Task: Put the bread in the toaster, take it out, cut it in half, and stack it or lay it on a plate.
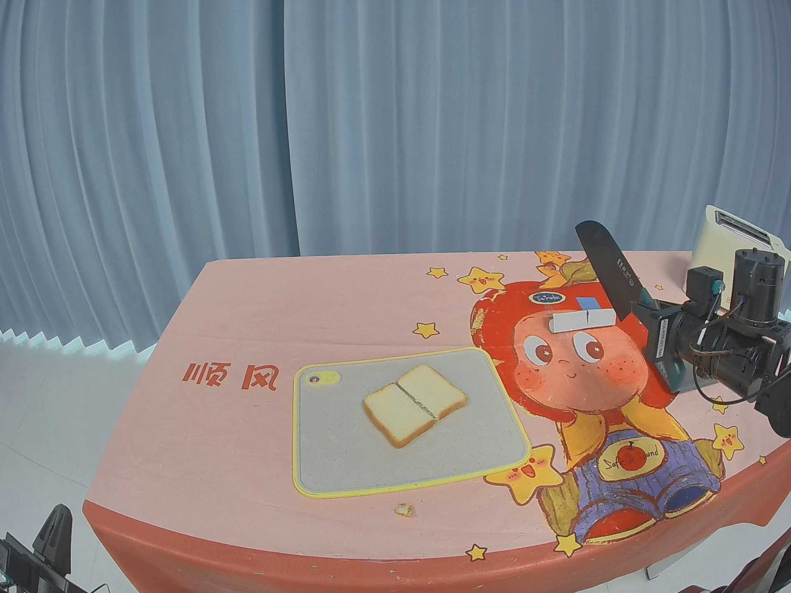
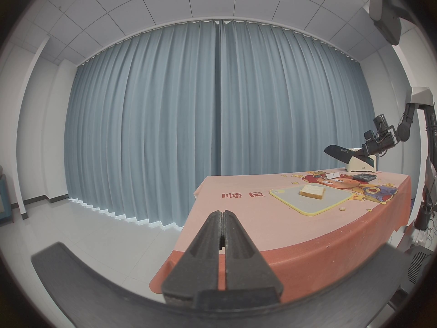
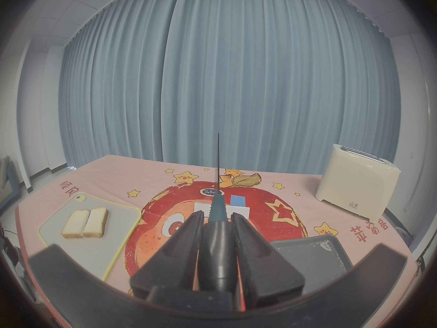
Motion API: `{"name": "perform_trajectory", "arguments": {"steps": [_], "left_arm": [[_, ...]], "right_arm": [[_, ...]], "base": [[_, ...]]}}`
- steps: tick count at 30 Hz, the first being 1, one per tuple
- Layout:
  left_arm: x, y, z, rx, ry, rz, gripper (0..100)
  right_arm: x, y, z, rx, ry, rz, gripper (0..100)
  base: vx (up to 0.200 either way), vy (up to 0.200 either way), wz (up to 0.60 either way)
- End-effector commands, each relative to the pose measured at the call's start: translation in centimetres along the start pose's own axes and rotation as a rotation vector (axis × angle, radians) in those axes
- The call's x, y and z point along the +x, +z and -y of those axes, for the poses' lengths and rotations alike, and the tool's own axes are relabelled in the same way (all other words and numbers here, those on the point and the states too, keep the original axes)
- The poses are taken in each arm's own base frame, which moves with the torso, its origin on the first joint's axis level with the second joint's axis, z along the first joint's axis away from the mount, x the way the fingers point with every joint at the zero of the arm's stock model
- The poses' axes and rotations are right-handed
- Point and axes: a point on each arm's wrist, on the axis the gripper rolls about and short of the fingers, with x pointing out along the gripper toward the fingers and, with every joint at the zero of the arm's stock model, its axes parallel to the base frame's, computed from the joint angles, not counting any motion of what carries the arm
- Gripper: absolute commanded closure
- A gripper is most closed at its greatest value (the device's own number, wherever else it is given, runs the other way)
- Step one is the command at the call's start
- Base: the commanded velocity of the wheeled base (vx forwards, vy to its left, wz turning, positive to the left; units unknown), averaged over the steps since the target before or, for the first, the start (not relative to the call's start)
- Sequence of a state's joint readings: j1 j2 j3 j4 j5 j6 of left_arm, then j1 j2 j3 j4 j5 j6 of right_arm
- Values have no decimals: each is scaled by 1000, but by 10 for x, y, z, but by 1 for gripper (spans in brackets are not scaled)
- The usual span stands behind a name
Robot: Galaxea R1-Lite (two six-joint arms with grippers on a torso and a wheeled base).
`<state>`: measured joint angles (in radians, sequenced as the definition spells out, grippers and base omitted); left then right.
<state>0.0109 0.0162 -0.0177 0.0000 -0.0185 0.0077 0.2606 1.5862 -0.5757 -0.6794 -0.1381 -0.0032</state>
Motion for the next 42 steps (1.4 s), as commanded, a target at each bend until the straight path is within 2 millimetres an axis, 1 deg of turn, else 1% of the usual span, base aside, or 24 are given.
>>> {"name": "perform_trajectory", "arguments": {"steps": [1,5,25,30,39,42], "left_arm": [[0,-5,0,0,0,-1,100],[0,-5,0,0,0,-1,100],[0,-5,0,0,0,-1,100],[0,-5,0,0,0,-1,100],[0,-5,0,0,0,-1,100],[0,-5,0,0,0,-1,100]], "right_arm": [[0,-2,0,-3,2,-8,100],[0,-5,-1,-20,2,-18,100],[0,-6,0,-22,0,-20,100],[-1,-7,-5,-24,19,-22,100],[2,-9,-5,-22,18,-36,100],[7,-13,-5,-25,16,-52,100]], "base": [[0,0,0],[0,0,0],[0,0,0],[0,0,0],[0,0,0],[0,0,0]]}}
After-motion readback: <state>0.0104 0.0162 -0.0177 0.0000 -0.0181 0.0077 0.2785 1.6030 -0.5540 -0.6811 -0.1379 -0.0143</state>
